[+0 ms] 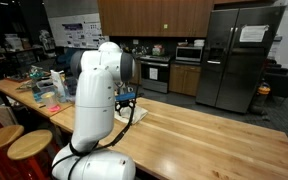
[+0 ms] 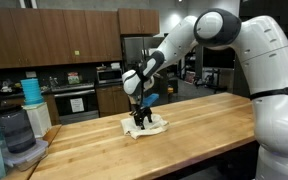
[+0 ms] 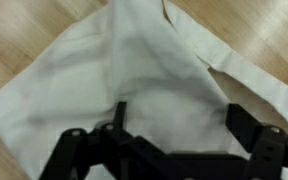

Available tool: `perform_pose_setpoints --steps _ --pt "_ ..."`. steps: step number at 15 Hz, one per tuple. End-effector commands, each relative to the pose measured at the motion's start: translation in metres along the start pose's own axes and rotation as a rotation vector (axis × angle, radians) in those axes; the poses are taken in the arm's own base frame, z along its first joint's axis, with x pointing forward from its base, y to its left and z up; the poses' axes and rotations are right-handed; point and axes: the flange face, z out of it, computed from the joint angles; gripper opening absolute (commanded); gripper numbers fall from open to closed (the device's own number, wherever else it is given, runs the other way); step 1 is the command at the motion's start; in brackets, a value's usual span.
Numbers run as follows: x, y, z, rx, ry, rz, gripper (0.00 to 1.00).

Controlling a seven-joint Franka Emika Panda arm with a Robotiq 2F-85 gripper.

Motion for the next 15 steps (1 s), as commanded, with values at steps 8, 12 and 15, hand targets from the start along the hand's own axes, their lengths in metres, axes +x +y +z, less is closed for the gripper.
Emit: perform_pose_setpoints --steps 8,12,15 --pt "-0.051 -0.046 -0.113 -0.119 0.298 0.152 1.00" --pt "-0.060 -0.065 -0.149 -0.088 0.464 0.244 1.00" --pt "-0.066 -0.078 -0.161 -0.079 0.552 0.287 1.00"
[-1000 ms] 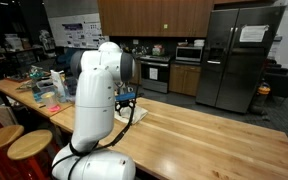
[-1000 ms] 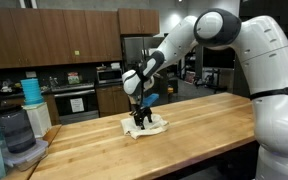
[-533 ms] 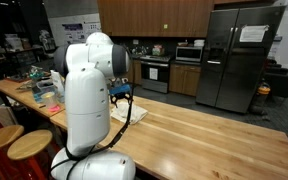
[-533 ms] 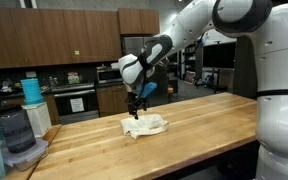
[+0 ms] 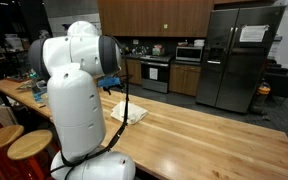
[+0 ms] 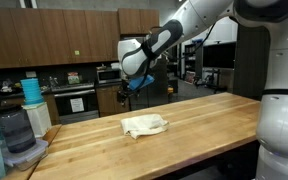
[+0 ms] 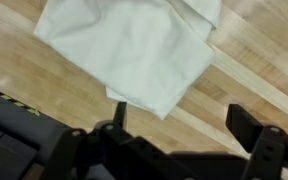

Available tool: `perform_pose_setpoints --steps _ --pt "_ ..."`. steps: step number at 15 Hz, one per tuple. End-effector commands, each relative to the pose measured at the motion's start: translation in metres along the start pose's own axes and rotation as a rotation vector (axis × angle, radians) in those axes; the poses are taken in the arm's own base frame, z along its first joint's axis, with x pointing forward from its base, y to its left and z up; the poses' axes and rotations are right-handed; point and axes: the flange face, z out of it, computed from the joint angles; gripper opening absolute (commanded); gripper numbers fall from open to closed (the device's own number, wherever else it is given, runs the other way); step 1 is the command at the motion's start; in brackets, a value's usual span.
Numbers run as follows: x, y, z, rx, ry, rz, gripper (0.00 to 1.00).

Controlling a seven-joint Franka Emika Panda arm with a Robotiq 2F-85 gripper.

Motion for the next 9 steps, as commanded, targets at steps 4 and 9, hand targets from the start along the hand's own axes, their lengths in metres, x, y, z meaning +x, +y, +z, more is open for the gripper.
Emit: perform_pose_setpoints --steps 4,9 --pt "-0.022 -0.021 -0.028 0.015 0.136 0.064 1.00" --pt "-0.051 -0.046 -0.033 0.005 0.118 0.034 1.00"
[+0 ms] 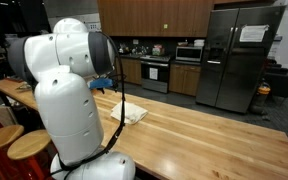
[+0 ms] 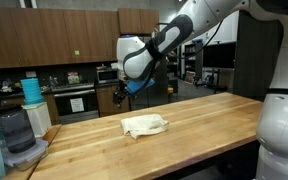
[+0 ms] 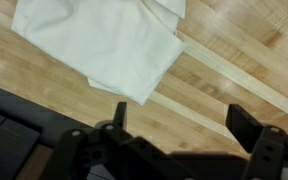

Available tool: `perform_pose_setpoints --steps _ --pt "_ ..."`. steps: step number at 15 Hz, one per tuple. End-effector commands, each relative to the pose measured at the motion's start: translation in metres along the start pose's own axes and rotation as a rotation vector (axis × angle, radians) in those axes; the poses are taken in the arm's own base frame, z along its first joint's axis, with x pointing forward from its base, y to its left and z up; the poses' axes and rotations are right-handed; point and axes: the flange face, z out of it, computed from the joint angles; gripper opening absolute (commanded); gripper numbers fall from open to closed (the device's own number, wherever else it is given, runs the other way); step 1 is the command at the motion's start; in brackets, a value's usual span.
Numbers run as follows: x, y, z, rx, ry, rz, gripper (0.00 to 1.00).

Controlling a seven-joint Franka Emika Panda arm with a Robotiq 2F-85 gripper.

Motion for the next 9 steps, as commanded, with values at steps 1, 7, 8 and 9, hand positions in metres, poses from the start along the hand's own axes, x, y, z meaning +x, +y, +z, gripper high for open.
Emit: perform_pose_setpoints --steps 1,7,8,9 --pt "-0.030 -0.013 -0.015 -0.020 0.004 -0.011 1.00" --pt "-0.069 -0.032 -0.023 -0.029 0.001 -0.025 1.00" --pt "-0.076 -0.033 -0.024 -0.021 -0.003 -0.019 1.00" --pt "-0.081 -0.034 -0.024 -0.011 -0.006 -0.011 1.00"
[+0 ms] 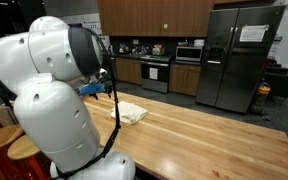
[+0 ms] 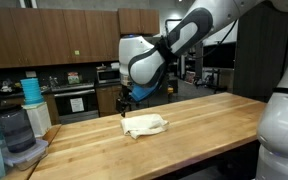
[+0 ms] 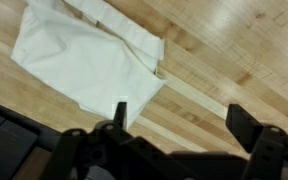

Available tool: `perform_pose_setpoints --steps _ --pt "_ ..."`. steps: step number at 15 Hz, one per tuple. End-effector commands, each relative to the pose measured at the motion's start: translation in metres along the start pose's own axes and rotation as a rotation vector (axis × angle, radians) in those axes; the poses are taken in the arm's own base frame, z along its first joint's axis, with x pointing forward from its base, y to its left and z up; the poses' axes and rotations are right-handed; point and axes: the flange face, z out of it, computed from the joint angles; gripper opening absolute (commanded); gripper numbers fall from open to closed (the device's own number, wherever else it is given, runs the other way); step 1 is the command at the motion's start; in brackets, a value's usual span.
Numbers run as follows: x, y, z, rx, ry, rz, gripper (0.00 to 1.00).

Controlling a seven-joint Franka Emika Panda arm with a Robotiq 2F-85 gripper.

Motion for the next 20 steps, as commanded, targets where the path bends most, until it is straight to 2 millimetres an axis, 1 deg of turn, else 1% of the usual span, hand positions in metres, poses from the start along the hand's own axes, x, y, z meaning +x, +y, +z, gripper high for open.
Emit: perform_pose_setpoints --steps 1,5,7,9,10,13,20 --pt "-0.029 -0.002 -0.011 0.017 0.010 0.039 1.00" --pt "-0.050 -0.002 -0.014 0.032 0.001 0.075 1.00" --pt "-0.057 -0.003 -0.016 0.038 0.002 0.087 1.00" --pt "-0.054 -0.005 -0.023 0.076 0.016 0.108 1.00" --pt "-0.049 -0.005 -0.012 0.054 -0.015 0.091 1.00" --pt "-0.049 -0.007 -0.018 0.065 -0.001 0.100 1.00" --pt "-0.049 -0.007 -0.018 0.065 0.000 0.101 1.00"
